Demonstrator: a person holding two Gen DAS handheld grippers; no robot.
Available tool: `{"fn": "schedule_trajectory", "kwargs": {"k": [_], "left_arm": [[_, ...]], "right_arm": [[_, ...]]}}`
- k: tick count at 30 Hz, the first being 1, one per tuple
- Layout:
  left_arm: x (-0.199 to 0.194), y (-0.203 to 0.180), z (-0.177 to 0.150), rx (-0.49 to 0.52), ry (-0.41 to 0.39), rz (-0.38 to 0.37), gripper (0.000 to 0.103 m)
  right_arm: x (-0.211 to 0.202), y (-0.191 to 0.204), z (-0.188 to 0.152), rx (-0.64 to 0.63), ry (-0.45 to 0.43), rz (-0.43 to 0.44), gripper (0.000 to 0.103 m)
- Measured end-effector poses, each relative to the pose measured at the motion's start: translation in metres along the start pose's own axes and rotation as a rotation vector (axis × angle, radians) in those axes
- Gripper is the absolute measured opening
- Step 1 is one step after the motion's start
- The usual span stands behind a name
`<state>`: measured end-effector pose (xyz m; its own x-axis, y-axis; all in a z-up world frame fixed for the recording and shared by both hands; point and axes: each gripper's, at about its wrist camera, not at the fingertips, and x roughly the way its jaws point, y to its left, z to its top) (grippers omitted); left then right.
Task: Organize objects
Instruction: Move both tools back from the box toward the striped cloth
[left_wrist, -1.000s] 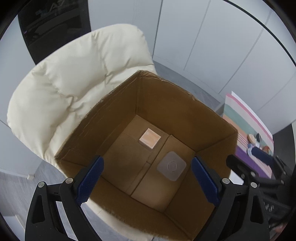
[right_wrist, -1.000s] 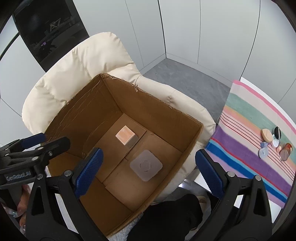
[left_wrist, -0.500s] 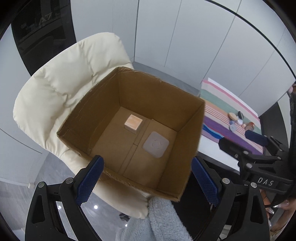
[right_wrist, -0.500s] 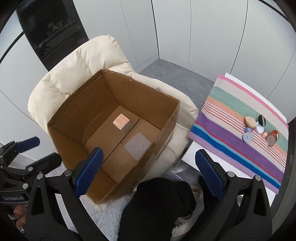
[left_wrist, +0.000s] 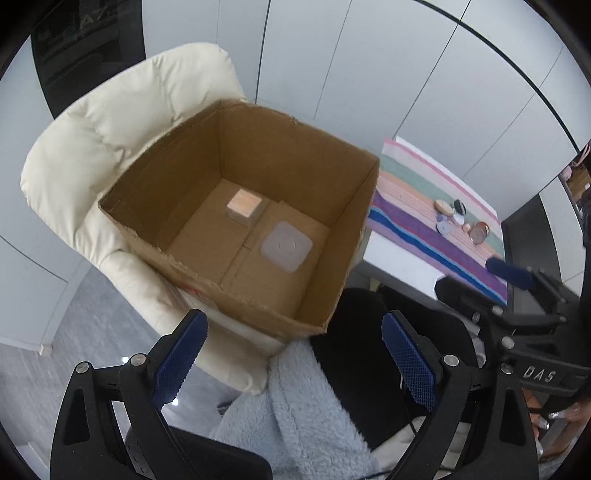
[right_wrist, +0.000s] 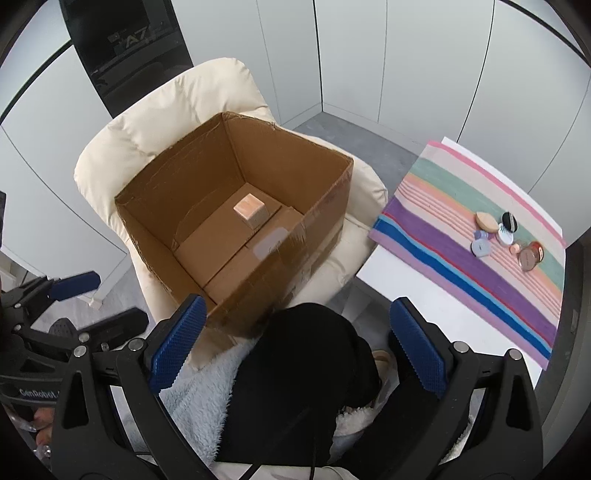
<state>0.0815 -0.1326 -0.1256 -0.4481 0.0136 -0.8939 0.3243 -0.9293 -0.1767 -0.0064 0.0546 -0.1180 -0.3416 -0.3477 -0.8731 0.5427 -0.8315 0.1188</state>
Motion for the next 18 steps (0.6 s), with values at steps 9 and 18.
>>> {"fn": "schedule_trajectory", "kwargs": {"k": [9,18], "left_arm": [[0.007,-0.006,0.005,0.007,-0.043,-0.027,0.096],[0.012,-0.026,0.013,0.047,-0.051,-0.067,0.096]], "right_arm": [[0.001,-0.018,-0.007,0.053,0.0,0.011,0.101],[-0.002,-0.049,-0.013,0.135,-0.009,-0.022,0.101]]}}
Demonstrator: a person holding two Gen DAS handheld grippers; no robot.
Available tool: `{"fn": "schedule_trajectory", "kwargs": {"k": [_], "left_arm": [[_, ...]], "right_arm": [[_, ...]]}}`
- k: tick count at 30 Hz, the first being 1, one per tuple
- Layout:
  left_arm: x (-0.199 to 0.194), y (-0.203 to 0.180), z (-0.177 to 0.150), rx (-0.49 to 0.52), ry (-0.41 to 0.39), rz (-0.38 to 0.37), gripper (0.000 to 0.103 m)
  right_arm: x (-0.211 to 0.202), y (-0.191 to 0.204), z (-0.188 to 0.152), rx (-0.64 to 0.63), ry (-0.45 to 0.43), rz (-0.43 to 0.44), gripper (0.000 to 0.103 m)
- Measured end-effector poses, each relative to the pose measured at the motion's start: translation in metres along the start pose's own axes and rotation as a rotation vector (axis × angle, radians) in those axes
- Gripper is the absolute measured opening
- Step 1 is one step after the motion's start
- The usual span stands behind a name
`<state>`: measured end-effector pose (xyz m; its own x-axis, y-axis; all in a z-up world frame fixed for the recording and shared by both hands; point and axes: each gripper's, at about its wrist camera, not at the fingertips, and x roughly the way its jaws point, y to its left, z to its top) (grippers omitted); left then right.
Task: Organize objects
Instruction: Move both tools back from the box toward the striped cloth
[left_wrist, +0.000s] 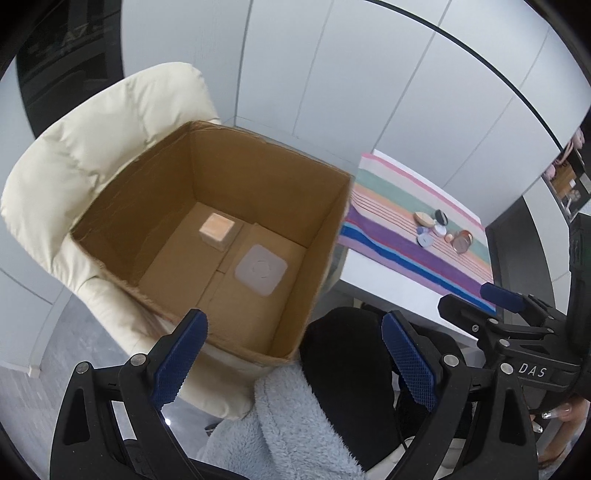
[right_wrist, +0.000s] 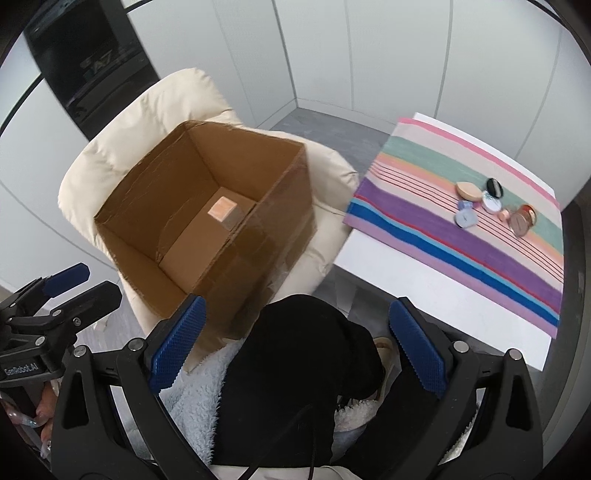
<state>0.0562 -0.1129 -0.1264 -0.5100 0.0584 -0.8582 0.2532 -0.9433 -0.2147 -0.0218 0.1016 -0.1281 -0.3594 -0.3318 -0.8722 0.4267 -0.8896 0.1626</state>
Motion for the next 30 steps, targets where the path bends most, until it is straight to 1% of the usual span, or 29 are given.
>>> {"fn": "schedule_trajectory", "kwargs": {"k": [7,13,16,20,23,26,30], "left_arm": [[0.017,-0.033,0.009,0.062,0.033,-0.038,0.096],[0.03,-0.068,0.014,0.122,0.056,-0.076,0.096],[0.037,-0.085,0.016,0.139,0.072,-0.098,0.096],[0.045,-0.11,0.019,0.185,0.083,-0.12,0.096],[0.051,-0.132,0.017,0.228,0.091,-0.136,0.096],[0.062,-0.156,0.01,0.286,0.12,-0.125,0.096],[0.072,-0.179,0.004,0.318,0.149,-0.148,0.096]], "right_arm": [[-0.015,-0.041,-0.008,0.084,-0.024,-0.045,0.101],[-0.031,-0.088,-0.019,0.183,-0.044,-0.097,0.101],[-0.039,-0.113,-0.028,0.236,-0.053,-0.124,0.101],[-0.051,-0.146,-0.043,0.307,-0.067,-0.158,0.101],[-0.059,-0.167,-0.054,0.35,-0.074,-0.177,0.101],[-0.068,-0.184,-0.066,0.387,-0.08,-0.192,0.101],[-0.075,-0.206,-0.079,0.426,-0.085,-0.21,0.101]]}}
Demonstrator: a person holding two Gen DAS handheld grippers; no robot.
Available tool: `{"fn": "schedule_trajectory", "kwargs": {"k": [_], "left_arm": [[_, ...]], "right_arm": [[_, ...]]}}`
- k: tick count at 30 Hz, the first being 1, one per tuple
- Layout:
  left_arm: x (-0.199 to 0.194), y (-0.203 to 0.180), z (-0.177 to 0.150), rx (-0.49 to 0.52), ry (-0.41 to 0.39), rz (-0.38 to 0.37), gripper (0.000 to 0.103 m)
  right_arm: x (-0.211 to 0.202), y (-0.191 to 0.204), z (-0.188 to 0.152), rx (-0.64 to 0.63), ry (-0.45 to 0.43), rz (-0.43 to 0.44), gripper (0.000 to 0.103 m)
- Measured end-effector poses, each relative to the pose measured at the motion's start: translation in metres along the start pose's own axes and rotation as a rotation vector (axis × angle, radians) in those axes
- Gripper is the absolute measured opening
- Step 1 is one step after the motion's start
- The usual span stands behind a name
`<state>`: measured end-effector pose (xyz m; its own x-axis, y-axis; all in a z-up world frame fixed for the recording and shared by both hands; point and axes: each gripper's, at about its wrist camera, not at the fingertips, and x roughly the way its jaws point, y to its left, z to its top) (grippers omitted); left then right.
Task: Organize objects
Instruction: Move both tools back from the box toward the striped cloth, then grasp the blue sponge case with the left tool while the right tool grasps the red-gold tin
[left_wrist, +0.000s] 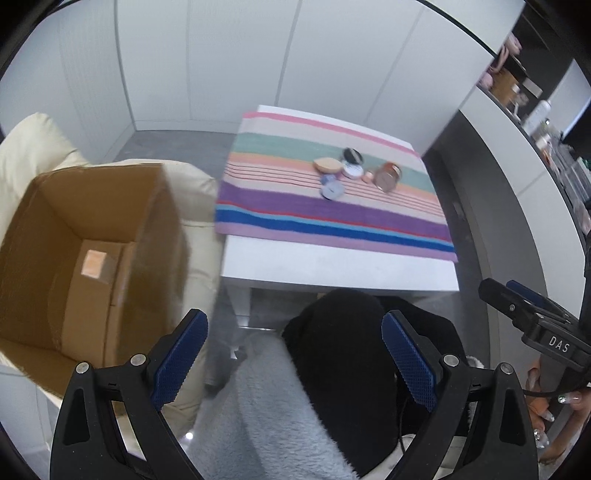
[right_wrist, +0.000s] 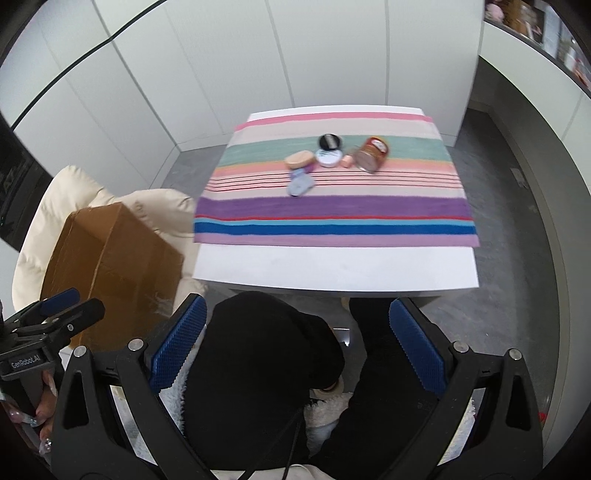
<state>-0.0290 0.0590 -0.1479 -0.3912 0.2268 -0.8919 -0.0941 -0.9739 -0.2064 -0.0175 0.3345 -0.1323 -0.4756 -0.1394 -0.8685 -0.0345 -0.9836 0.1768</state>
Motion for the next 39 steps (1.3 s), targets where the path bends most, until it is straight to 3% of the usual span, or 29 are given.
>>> {"fn": "schedule_trajectory", "kwargs": {"k": [8,19,29,39], "left_arm": [[0.021,-0.031,0.024,0.034,0.011,0.007,0.096],[0.071,-0.054,0.093,0.056,0.026,0.036,0.096],[0.151,-0.058,0.15,0.087,0.083,0.092,0.096],[0.254,-0.05,0.163,0.105,0.193,0.115,0.096]], "right_arm": [[0.006,-0.039,0.004,0.041,-0.008,-0.028,0.101],[0.053,-0.083,0.05,0.056,-0.004,-0.058,0.101],[0.125,-0.117,0.109,0.043,0.012,-0.07,0.101],[0.218,-0.137,0.152,-0.057,0.024,-0.051,0.101]]}}
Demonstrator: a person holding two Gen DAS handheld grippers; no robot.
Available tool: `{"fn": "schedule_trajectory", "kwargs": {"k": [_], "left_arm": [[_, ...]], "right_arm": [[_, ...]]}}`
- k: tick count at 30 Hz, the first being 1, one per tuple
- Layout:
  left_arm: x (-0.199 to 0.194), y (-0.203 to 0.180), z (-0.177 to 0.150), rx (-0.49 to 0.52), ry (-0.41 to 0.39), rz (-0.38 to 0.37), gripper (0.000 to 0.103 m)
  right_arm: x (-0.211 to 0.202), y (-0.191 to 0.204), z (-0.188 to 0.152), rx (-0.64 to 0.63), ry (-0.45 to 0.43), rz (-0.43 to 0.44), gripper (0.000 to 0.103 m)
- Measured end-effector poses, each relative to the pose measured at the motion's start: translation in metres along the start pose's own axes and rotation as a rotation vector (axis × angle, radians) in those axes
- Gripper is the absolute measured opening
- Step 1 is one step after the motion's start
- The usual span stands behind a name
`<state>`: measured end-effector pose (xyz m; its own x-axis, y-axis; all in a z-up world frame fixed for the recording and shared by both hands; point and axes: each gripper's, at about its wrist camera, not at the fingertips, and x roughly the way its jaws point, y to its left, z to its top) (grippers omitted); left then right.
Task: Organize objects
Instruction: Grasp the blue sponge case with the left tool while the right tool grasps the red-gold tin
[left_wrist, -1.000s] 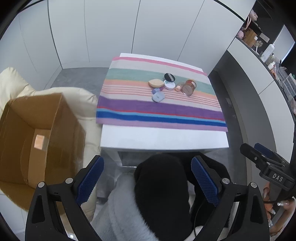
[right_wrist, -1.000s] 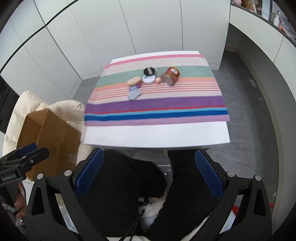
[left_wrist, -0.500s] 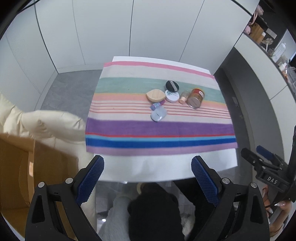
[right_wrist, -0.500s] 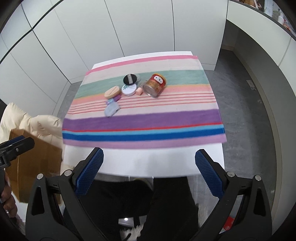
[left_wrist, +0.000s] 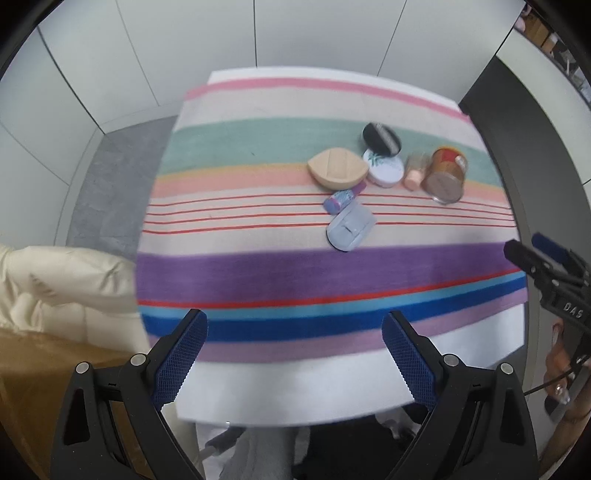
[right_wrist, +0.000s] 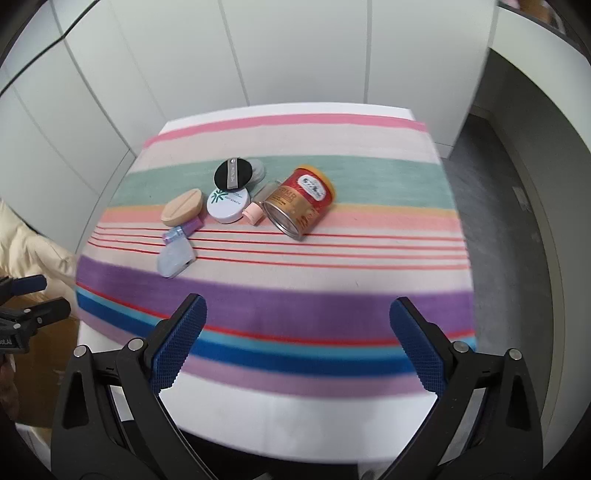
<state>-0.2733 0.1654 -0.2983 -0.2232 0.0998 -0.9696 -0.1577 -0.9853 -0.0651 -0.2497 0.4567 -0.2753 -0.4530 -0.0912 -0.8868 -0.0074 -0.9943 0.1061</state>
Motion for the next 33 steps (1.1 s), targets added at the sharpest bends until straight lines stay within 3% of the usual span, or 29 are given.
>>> {"fn": "schedule_trajectory", "kwargs": {"k": [7,14,18,19,20,22,29,31,33], "left_arm": [[0.065,-0.013,0.022,-0.041,0.043,-0.051,0.096],[0.099,-0.039,0.038,-0.068,0.038,-0.102,0.096],[0.111,-0.051,0.046,-0.051,-0.013,-0.074,0.098],[0.11,-0.054,0.047,-0.039,-0.03,-0.066,0.09],[0.108,-0.057,0.047,-0.021,-0.06,-0.038,0.074],[0.106,-0.063,0.047,0.02,-0.074,0.031,0.055],[0.099,-0.057,0.048,-0.007,-0.058,0.016,0.053],[0.093,-0.058,0.05,0.001,-0.063,0.028,0.037],[0.088,-0.058,0.054,0.0,-0.053,0.007,0.036]], "right_arm": [[0.061,0.003,0.028,-0.104,-0.024,0.123,0.101],[0.109,-0.009,0.058,-0.276,-0.077,0.113,0.101],[0.117,0.001,0.066,-0.357,-0.09,0.105,0.099],[0.118,0.004,0.067,-0.368,-0.097,0.106,0.089],[0.119,0.005,0.068,-0.368,-0.094,0.114,0.08],[0.119,0.006,0.068,-0.346,-0.096,0.113,0.079],[0.111,0.0,0.058,-0.197,-0.083,0.102,0.078],[0.107,0.0,0.058,-0.171,-0.071,0.09,0.078],[0.104,0.0,0.057,-0.15,-0.048,0.078,0.078]]}}
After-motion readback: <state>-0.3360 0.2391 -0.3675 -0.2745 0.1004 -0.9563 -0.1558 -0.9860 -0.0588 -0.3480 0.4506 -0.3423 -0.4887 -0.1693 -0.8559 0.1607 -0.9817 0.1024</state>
